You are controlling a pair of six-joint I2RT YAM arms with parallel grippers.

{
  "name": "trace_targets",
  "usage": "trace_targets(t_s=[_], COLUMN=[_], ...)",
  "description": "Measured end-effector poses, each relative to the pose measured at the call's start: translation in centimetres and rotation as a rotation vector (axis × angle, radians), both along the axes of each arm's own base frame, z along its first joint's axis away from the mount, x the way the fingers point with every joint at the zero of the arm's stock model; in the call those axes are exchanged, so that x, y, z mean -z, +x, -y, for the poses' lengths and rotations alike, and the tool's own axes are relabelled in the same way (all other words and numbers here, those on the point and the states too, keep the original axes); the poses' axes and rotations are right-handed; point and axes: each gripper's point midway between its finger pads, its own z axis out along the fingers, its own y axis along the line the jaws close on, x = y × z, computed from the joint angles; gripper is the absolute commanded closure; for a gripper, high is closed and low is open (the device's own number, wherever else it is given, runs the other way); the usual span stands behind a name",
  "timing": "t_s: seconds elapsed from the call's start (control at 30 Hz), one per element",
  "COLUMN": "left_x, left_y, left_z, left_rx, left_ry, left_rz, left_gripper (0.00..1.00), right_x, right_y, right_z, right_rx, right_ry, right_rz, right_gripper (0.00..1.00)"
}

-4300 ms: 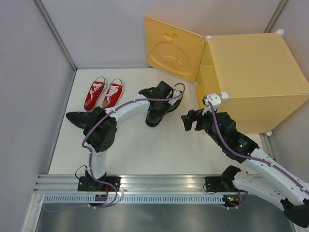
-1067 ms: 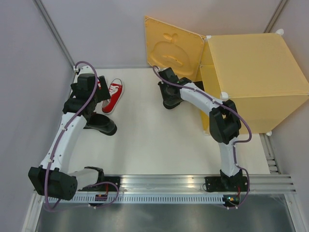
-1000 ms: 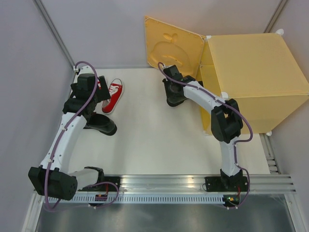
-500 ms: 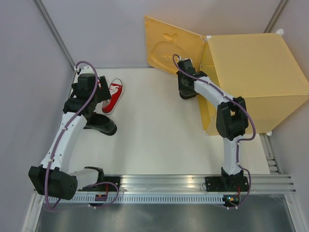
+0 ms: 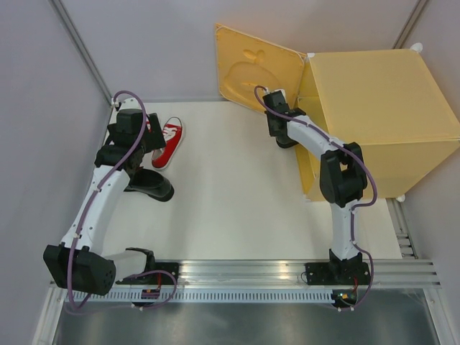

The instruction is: Place and organize the shoes in the shoe cabinet

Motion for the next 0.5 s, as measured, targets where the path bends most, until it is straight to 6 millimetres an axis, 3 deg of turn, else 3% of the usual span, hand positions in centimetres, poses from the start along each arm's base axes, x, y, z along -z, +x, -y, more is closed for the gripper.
trace_targets(t_s=[0.37, 0.5], left_x=[0.1, 0.2], left_y=[0.0, 0.1], left_z=[0.0, 0.2], left_rx=[0.0, 0.01], left_ry=[-0.001, -0.007], left_rz=[-0.003, -0.005], left_gripper=[0.0, 0.0], right_x=[1.6, 2.5], right_y=[-0.4, -0.7], right_z=[1.8, 2.6], right_rx=[0.04, 0.054], right_ry=[-0.095, -0.139], right_rz=[-0.019, -0.032], right_gripper=[0.82, 0.7])
